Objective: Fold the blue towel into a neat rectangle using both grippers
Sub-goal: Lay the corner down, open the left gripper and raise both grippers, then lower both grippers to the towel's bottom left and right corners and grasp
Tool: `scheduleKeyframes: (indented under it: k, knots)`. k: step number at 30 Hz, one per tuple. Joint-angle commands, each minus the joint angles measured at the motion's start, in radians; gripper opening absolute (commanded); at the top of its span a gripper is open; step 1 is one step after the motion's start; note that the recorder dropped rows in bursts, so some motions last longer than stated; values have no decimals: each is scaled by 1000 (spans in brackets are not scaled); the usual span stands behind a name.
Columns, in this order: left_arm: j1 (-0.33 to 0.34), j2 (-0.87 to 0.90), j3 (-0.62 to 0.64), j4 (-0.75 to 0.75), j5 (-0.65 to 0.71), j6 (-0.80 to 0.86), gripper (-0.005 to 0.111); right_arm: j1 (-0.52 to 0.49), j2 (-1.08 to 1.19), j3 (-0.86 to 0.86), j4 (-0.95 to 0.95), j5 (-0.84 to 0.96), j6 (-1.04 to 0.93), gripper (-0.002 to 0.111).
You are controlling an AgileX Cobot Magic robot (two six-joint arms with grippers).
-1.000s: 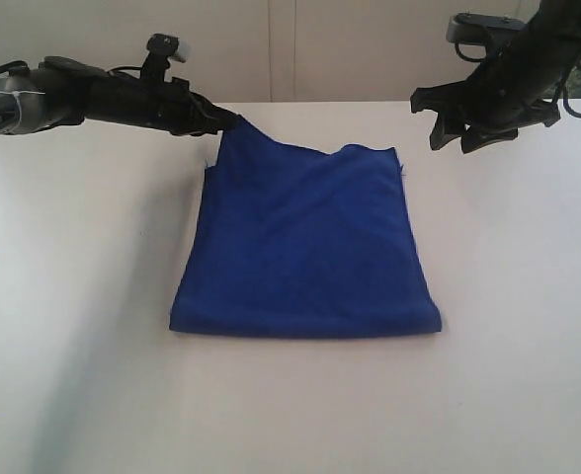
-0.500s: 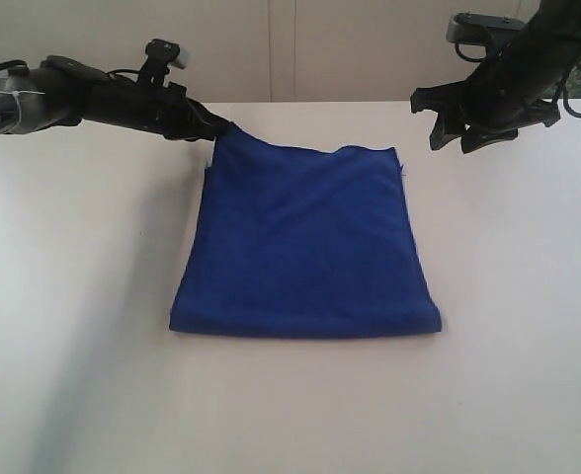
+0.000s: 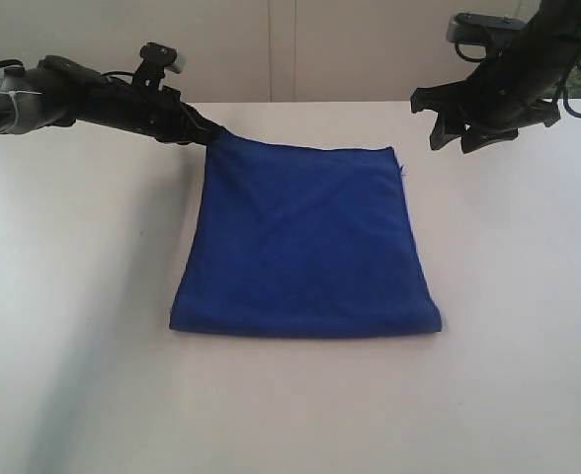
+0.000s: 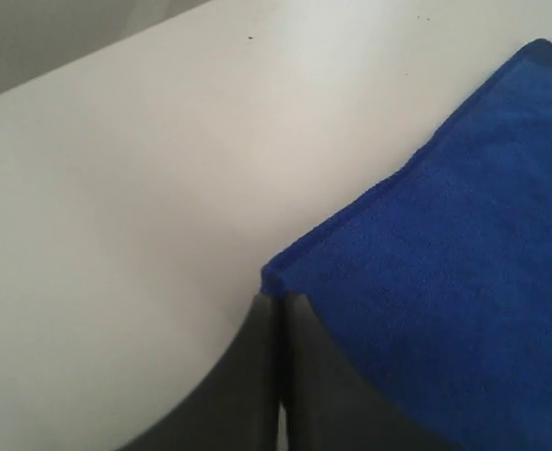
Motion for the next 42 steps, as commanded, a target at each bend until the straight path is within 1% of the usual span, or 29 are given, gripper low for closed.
scheduleKeyframes:
  k: [1, 9, 10, 12, 16, 18, 20, 21, 26, 29, 31, 33, 36, 38, 40, 41, 42]
  knots:
    - [3, 15, -1, -11, 6, -7, 0, -2, -4, 6, 2, 0, 0, 42]
    - [3, 29, -1, -7, 6, 4, 0, -2, -4, 6, 2, 0, 0, 42]
    - [3, 29, -1, -4, 6, 6, 1, -2, -4, 6, 2, 0, 0, 42]
    - [3, 29, -1, 8, 6, 6, 8, -2, -4, 6, 2, 0, 0, 42]
    - [3, 29, -1, 48, -14, -5, 32, -2, -4, 6, 2, 0, 0, 42]
    - [3, 29, -1, 60, -15, -9, 42, -2, -4, 6, 2, 0, 0, 42]
    - [3, 29, -1, 87, -19, -9, 47, -2, -4, 6, 2, 0, 0, 42]
    - [3, 29, -1, 95, -21, -18, 48, -2, -4, 6, 2, 0, 0, 42]
    - [3, -14, -1, 140, 12, -98, 47, -2, -4, 6, 14, 5, 0, 42]
    - [3, -60, -1, 245, 60, -169, 44, -2, -4, 6, 23, 26, -2, 40]
    - [3, -94, -1, 339, 112, -234, 41, -2, -4, 6, 35, 42, -16, 35]
    - [3, -130, -1, 440, 160, -325, 35, -2, -4, 6, 54, 62, -38, 29]
    - [3, -175, -1, 538, 227, -466, 23, -2, -4, 6, 90, 87, -62, 22]
    - [3, -195, -1, 541, 277, -517, 14, -1, -4, 6, 122, 110, -92, 18]
    - [1, -209, -1, 539, 324, -541, 3, -1, -4, 6, 139, 141, -106, 12]
    - [-4, -216, -1, 534, 360, -545, 0, -1, -4, 6, 140, 159, -111, 8]
    - [-7, -220, -1, 534, 386, -548, 0, -1, -4, 6, 140, 180, -116, 5]
